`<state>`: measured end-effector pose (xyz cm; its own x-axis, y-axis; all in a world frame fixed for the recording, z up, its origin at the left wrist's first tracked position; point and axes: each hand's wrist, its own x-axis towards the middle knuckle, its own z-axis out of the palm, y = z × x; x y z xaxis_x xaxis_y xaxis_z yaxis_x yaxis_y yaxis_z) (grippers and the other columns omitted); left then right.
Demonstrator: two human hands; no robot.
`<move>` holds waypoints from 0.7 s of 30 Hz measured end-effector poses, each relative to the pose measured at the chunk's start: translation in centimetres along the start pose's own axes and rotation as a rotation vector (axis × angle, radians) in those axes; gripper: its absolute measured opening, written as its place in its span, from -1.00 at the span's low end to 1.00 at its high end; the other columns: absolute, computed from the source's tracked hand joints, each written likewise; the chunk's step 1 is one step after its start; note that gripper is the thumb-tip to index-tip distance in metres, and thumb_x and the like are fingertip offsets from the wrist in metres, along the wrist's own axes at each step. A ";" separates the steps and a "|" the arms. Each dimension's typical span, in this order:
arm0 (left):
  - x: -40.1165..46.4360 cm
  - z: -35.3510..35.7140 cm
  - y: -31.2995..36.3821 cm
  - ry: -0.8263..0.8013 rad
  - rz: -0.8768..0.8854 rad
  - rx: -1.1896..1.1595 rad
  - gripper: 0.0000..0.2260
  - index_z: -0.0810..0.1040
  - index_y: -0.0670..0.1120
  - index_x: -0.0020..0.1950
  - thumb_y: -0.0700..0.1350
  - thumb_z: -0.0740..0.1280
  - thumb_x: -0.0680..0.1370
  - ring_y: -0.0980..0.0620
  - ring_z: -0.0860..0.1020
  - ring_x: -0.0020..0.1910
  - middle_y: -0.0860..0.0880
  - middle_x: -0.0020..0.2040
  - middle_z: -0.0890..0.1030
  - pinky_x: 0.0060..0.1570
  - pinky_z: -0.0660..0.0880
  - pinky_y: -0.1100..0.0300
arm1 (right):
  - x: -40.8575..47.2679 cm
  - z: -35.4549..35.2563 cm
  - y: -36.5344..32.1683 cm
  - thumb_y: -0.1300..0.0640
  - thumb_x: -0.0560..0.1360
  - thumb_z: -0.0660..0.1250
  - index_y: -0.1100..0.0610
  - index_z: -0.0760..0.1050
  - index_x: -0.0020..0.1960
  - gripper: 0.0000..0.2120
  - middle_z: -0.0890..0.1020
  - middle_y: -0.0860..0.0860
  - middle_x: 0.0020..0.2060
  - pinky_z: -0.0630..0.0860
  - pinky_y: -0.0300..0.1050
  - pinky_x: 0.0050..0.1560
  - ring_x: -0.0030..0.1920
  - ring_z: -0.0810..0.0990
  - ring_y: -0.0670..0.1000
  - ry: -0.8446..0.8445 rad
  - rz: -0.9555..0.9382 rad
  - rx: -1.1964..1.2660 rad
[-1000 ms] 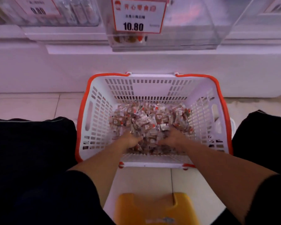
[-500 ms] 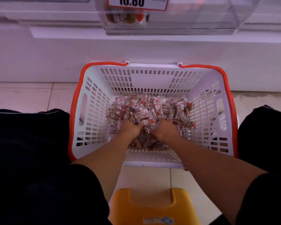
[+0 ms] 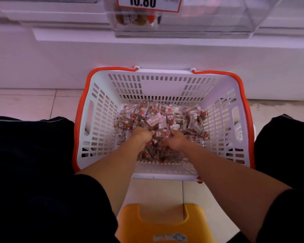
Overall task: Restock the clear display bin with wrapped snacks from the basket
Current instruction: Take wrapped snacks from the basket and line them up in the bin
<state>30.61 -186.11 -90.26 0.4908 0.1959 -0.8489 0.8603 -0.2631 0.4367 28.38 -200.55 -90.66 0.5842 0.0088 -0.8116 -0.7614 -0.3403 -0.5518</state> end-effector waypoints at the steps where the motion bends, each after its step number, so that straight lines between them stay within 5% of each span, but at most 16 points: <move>1: -0.2 -0.1 0.0 -0.015 -0.013 0.008 -0.83 0.57 -0.28 0.11 -0.21 0.40 0.58 -0.02 0.62 -0.23 -0.14 -0.08 0.65 -0.23 0.60 0.09 | -0.2 -0.3 0.0 0.32 0.34 0.56 0.11 0.57 0.02 -0.68 0.68 0.09 -0.05 0.64 -0.04 -0.02 -0.04 0.66 0.08 -0.004 0.022 -0.004; 8: -2.3 -2.6 -1.3 -0.119 -0.076 0.011 -0.84 0.48 -0.28 0.19 -0.32 0.29 0.62 0.03 0.53 -0.26 -0.14 -0.13 0.56 -0.23 0.55 0.17 | -1.6 -4.6 -0.1 0.40 0.46 0.39 0.29 0.53 0.03 -0.84 0.63 0.18 -0.15 0.51 -0.13 -0.37 -0.33 0.61 0.03 -0.145 0.199 0.159; 13: -4.2 -4.5 -1.2 -0.138 -0.008 -0.051 -0.63 0.37 -0.25 0.42 -0.31 0.29 0.62 0.00 0.56 -0.22 -0.15 -0.03 0.59 -0.31 0.55 0.14 | -3.5 -6.5 -2.1 0.37 0.39 0.44 0.32 0.50 0.22 -0.60 0.70 0.18 0.04 0.65 -0.07 -0.14 0.01 0.71 0.08 -0.242 0.136 0.475; 16: -5.5 -5.1 -0.6 -0.162 0.058 -0.072 -0.47 0.24 -0.15 0.54 -0.28 0.34 0.60 -0.01 0.62 -0.19 -0.10 -0.03 0.61 -0.29 0.61 0.09 | -4.9 -6.2 -3.9 0.35 0.40 0.44 0.24 0.57 0.17 -0.67 0.70 0.15 0.06 0.67 -0.02 -0.12 0.03 0.70 0.09 -0.301 0.095 0.431; 21: -8.0 -6.5 2.0 -0.017 0.354 0.209 -0.80 0.52 -0.17 0.21 -0.24 0.36 0.59 -0.07 0.66 -0.16 -0.16 -0.05 0.65 -0.13 0.66 -0.01 | -7.4 -6.1 -7.1 0.35 0.44 0.45 0.09 0.66 -0.03 -0.80 0.72 0.07 0.00 0.61 -0.05 0.02 -0.03 0.70 0.01 -0.279 -0.033 0.235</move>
<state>29.29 -182.04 -80.62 0.7474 0.0436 -0.6629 0.5914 -0.4984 0.6340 31.16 -203.91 -79.55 0.5354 0.2834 -0.7957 -0.8060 -0.1100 -0.5815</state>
